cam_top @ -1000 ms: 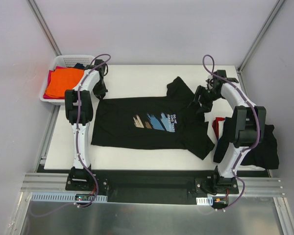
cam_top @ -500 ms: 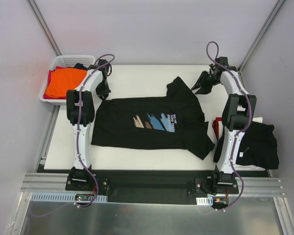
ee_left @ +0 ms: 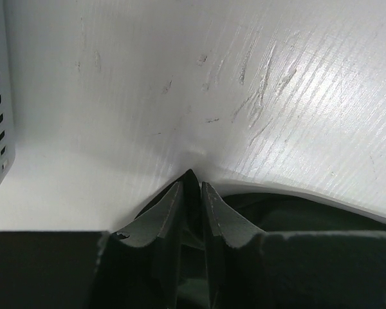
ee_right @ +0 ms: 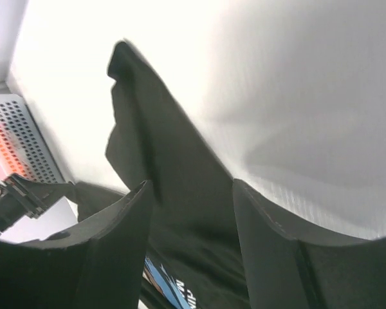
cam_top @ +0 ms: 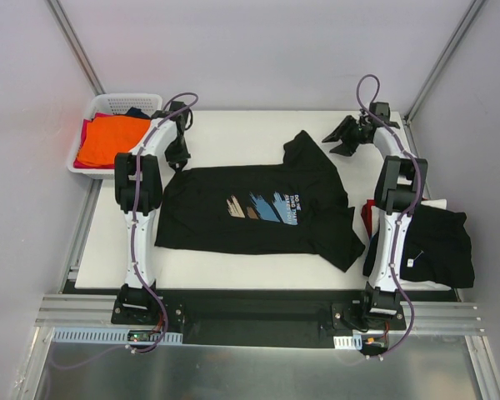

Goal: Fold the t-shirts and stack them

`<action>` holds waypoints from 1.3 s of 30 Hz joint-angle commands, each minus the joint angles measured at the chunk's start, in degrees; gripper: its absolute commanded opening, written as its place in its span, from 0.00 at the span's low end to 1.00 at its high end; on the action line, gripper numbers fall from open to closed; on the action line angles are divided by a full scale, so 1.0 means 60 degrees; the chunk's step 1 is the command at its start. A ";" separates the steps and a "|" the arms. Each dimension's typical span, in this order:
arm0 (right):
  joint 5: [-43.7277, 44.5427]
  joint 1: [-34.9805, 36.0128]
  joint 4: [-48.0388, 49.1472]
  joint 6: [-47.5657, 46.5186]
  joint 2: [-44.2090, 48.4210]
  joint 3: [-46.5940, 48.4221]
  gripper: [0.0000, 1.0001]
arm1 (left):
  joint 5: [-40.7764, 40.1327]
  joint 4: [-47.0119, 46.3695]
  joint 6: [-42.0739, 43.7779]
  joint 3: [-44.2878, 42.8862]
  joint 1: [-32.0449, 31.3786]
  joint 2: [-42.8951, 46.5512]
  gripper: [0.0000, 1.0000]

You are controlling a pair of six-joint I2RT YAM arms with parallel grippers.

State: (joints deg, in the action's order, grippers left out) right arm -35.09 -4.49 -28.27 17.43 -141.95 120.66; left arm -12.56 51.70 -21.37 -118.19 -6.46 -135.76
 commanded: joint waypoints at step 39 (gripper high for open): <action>-0.0215 0.0178 -0.0709 -0.1046 0.2142 -0.1364 0.42 | -0.0075 0.0509 -0.0497 0.2032 -0.1882 0.2940 0.22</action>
State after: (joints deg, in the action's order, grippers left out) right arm -35.20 -2.04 -35.09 7.94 -123.76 103.33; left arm -13.76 53.71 -23.68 -106.91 -16.93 -123.17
